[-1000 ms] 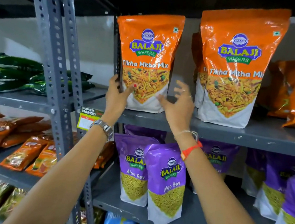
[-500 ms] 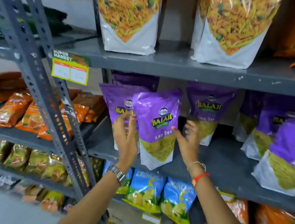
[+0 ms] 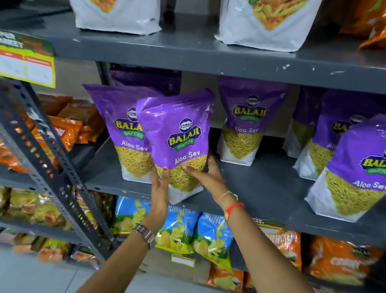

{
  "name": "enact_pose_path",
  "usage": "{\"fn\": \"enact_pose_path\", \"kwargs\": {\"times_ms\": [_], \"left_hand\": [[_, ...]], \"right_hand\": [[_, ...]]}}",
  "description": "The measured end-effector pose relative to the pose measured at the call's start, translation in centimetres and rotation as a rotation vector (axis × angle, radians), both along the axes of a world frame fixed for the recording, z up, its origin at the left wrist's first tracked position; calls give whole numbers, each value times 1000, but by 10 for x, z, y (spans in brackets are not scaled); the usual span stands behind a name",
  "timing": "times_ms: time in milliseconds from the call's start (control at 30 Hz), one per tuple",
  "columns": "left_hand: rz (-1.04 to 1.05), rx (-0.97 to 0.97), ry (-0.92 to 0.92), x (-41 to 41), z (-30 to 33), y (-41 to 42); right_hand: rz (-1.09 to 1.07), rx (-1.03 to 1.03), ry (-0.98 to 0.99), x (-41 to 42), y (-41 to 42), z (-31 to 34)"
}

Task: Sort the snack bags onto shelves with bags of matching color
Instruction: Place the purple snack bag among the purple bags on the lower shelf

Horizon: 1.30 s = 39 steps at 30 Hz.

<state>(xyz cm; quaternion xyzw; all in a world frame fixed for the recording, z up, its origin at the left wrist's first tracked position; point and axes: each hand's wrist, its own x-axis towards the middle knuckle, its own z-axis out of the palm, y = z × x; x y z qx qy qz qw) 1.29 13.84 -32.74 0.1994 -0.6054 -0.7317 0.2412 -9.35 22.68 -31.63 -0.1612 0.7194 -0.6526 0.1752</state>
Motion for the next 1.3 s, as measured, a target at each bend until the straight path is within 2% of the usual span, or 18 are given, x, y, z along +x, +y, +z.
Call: {"fn": "enact_pose_path", "kwargs": {"times_ms": [300, 533, 700, 900, 1300], "left_hand": [[-169, 45, -49, -56, 23, 11], [-386, 46, -105, -84, 17, 43], [-430, 27, -89, -86, 8, 49], [-325, 25, -113, -87, -2, 44], [-409, -35, -80, -91, 2, 61]], "right_hand": [[-285, -77, 96, -13, 52, 3], [-476, 47, 88, -22, 91, -8], [-506, 95, 122, -24, 99, -18], [-489, 104, 74, -15, 103, -25], [-493, 95, 56, -23, 113, -40]]}}
